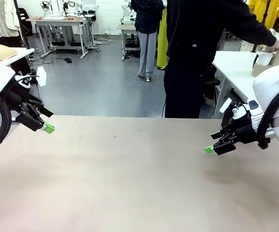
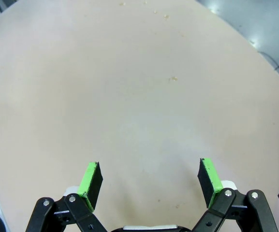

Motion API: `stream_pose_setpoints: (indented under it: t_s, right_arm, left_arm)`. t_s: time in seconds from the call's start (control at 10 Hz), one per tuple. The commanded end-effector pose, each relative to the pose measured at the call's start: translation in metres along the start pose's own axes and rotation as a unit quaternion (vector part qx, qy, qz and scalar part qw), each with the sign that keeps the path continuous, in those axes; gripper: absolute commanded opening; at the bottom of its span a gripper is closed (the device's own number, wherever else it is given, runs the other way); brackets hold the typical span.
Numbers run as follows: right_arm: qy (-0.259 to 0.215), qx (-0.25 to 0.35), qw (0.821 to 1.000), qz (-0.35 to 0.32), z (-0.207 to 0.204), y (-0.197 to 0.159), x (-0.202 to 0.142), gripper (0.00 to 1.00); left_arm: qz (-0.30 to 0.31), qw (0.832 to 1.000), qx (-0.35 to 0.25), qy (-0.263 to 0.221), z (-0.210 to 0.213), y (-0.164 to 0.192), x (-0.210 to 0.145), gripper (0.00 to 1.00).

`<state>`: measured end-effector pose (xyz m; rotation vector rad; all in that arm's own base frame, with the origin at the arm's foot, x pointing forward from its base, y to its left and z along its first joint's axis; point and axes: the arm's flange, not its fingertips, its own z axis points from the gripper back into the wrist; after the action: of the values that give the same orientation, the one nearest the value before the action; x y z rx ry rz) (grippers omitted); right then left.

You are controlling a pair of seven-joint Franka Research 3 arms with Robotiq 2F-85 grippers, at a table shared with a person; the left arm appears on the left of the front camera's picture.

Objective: Pour a drink into a cup and package it in a carrier.
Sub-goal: Insert the held 600 ml Paper Cup into the Cup Carrier.

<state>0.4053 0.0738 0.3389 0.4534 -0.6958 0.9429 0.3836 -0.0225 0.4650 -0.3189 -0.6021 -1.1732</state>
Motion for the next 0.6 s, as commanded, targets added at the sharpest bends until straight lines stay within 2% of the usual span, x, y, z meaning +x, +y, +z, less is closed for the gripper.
stream_pose_setpoints:
  t_s: [0.0, 0.5]
  right_arm:
    - [-0.001, -0.002, 1.000, 0.001, 0.0023, 0.0001, 0.0021, 1.00]
    - [-0.001, -0.002, 1.000, 0.001, 0.0023, 0.0001, 0.0021, 1.00]
  left_arm:
    - [-0.002, 1.000, -0.004, -0.012, -0.0009, 0.0009, -0.0010, 1.00]
    - [-0.002, 1.000, -0.004, -0.012, -0.0009, 0.0009, -0.0010, 1.00]
